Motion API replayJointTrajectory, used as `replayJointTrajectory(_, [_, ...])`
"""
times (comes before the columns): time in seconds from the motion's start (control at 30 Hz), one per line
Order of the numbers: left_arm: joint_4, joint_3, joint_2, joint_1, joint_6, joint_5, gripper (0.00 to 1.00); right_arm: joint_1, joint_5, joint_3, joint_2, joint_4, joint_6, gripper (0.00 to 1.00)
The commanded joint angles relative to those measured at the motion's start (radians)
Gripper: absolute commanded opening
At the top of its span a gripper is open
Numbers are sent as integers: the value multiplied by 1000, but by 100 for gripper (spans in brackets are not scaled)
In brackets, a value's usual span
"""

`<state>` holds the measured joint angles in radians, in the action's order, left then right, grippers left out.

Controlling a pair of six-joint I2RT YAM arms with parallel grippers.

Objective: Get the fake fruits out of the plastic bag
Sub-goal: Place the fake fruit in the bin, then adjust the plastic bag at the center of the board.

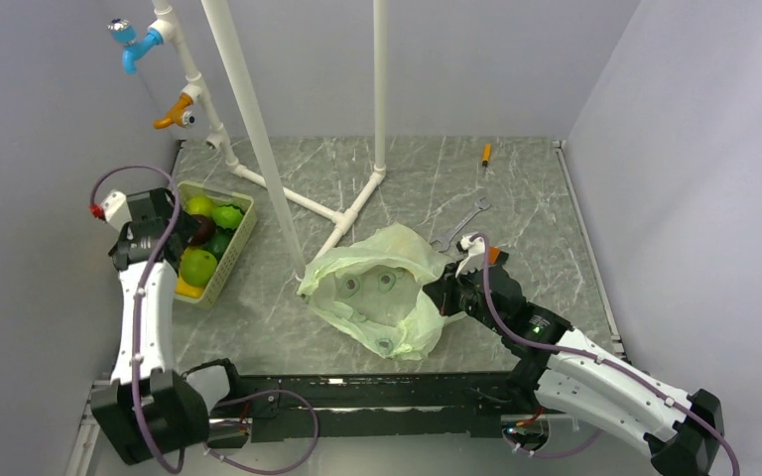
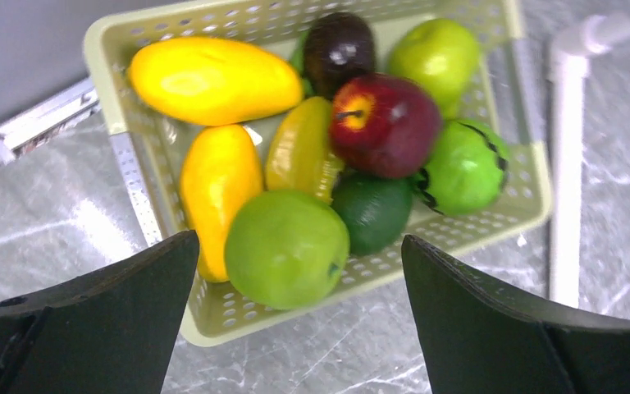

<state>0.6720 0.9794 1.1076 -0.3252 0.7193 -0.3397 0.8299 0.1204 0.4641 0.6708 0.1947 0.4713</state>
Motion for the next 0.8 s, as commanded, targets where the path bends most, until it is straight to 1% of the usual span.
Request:
replayJointTrajectory(0.0, [-96,-25,-134,141,-115,-83,99,-2,-13,45,-21,-14,9,0])
replayJointTrajectory(0.03, [-93,-28,-164,167,-131,-75,99,-2,-14,43,-26,-11,9,0])
replayJointTrajectory(0.13, [-72,-107,-290,174,-122,87,99,-2,-18,45,-44,14,5,0])
replayJointTrajectory(0.23, [-59,-232,-467,174,-137,349,99,-3,-21,45,-60,43,1,0])
replayJointTrajectory(0.33, [-118,-372,-653,175,-162,625,99,-2,-31,52,-59,64,-8,0])
replayJointTrajectory(0.4, [-117,-421,-739,175,-176,755,99,-2,-45,64,-44,67,-16,0])
replayJointTrajectory(0.5, [-128,-459,-817,193,-149,937,99,-3,-102,95,-13,63,-24,0])
replayJointTrajectory(0.57, [-146,-483,-861,196,-100,1027,99,-2,-135,129,11,65,-31,0])
replayJointTrajectory(0.63, [-140,-490,-858,219,-81,1084,98,-2,-151,166,32,72,-41,0])
replayJointTrajectory(0.7, [-136,-487,-870,247,-83,1114,95,-3,-144,209,49,86,-55,0])
replayJointTrajectory(0.77, [-115,-472,-885,282,-103,1106,94,-2,-126,244,62,92,-63,0])
